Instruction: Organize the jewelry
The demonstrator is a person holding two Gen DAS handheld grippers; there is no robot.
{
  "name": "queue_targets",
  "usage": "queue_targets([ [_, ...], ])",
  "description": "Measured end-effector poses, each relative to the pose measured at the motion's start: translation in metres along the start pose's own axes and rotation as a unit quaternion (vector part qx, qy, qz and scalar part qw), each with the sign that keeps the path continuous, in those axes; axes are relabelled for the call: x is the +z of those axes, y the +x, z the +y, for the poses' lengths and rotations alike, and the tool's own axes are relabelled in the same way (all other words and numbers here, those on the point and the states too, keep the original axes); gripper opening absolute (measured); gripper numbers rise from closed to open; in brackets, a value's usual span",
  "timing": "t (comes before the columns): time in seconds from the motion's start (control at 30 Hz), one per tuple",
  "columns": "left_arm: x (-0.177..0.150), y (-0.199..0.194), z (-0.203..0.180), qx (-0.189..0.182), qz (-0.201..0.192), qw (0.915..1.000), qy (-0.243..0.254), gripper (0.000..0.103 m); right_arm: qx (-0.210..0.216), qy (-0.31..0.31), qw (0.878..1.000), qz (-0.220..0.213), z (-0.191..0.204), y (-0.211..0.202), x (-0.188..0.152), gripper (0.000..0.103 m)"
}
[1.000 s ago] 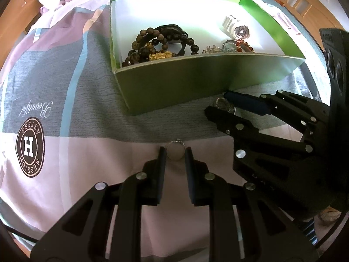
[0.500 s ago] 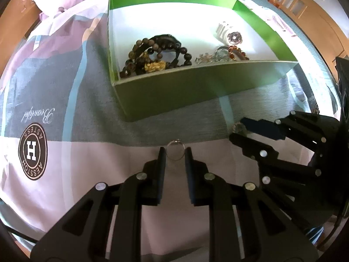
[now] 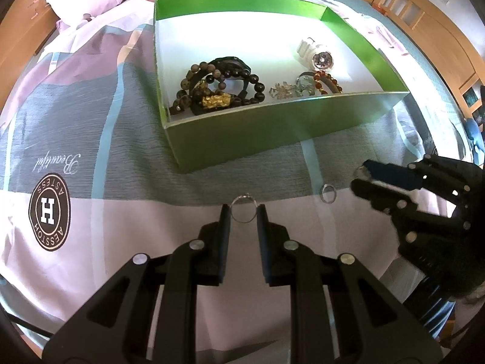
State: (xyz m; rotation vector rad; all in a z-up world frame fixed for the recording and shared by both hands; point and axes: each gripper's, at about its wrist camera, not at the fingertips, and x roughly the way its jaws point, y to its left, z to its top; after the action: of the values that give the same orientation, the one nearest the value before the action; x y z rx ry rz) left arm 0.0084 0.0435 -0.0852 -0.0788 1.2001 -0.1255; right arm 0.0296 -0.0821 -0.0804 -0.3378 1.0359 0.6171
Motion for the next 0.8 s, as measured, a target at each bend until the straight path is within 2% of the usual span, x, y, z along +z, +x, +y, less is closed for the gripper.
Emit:
queue_targets([
  [0.1, 0.000, 0.004, -0.002, 0.000, 0.004, 1.0000, 0.003, 0.018, -0.041, 0.000, 0.999, 0.018, -0.001, 0.014, 0.000, 0.021],
  [0.27, -0.001, -0.001, -0.009, -0.014, -0.009, 0.9997, 0.016, 0.018, -0.029, 0.028, 0.999, 0.013, -0.018, 0.006, -0.010, 0.021],
  [0.53, 0.011, 0.009, -0.074, -0.055, -0.047, 0.9918, 0.106, 0.018, -0.017, 0.079, 0.997, 0.007, -0.043, -0.010, -0.041, 0.021],
  [0.73, 0.009, 0.041, -0.088, -0.030, -0.025, 0.9915, 0.124, 0.018, -0.001, 0.095, 0.995, 0.001, -0.050, -0.007, -0.050, 0.021],
  [0.8, 0.007, 0.044, -0.087, -0.030, -0.029, 0.9910, 0.128, 0.018, 0.001, 0.095, 0.996, 0.000, -0.051, -0.007, -0.049, 0.021],
])
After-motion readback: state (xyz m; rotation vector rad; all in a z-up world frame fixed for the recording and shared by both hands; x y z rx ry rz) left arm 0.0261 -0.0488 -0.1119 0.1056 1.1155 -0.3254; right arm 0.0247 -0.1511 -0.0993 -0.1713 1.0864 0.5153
